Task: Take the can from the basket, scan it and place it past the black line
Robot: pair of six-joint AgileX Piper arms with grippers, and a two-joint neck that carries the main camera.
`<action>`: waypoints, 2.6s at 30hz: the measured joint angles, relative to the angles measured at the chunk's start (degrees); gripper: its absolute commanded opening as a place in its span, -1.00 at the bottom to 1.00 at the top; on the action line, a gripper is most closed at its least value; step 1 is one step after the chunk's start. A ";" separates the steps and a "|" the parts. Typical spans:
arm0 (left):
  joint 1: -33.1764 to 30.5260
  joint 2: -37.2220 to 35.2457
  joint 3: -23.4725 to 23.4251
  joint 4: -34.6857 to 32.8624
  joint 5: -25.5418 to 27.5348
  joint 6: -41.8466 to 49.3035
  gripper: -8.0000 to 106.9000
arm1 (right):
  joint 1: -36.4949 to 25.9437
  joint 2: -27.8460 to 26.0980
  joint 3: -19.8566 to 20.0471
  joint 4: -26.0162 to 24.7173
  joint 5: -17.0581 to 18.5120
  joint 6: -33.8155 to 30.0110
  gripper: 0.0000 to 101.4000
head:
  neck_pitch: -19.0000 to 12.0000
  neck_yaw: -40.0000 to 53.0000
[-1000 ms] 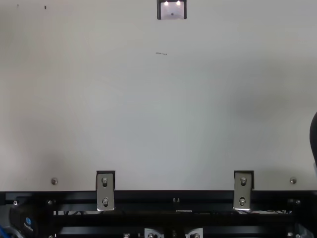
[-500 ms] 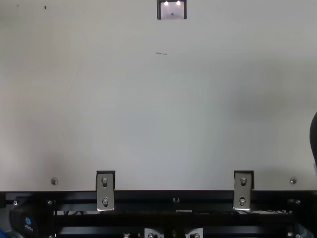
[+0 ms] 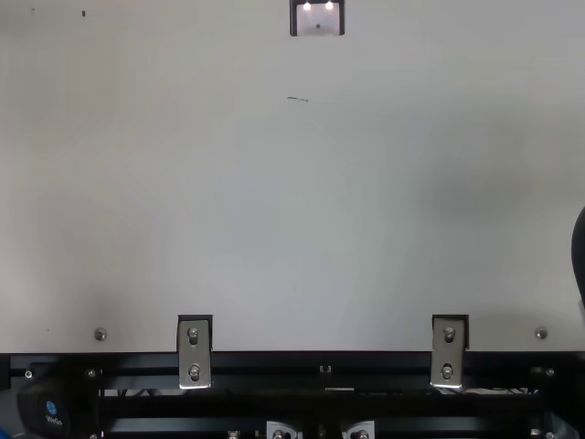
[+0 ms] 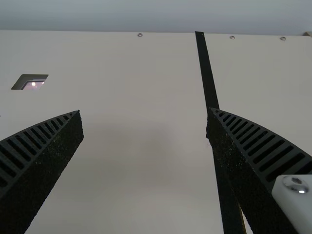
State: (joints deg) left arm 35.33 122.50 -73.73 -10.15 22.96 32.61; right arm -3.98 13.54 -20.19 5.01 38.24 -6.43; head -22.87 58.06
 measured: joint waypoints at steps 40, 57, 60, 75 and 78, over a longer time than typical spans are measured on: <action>-4.07 -31.63 8.71 6.10 10.35 -14.47 -0.68 | 0.00 0.00 0.00 0.00 0.05 0.00 1.00 | 0.00 0.00; -8.85 -45.29 9.14 3.83 19.74 -18.85 -0.68 | 0.00 0.00 0.00 0.00 0.05 0.00 1.00 | 0.00 0.00; -9.54 -46.95 8.69 2.59 21.91 -19.23 -0.68 | 0.00 0.00 0.00 0.00 0.05 0.00 1.00 | 0.00 0.00; -13.11 -53.42 6.14 -1.20 29.18 -23.01 -0.68 | 0.00 0.00 0.00 0.00 0.05 0.00 1.00 | 0.00 0.00; -13.46 -54.11 5.72 -2.63 30.90 -23.50 -0.68 | 0.00 0.00 0.00 0.00 0.05 0.00 1.00 | 0.00 0.00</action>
State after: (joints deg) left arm 21.87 68.39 -68.01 -12.78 53.86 9.11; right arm -3.98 13.54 -20.19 5.01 38.30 -6.43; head -22.87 58.06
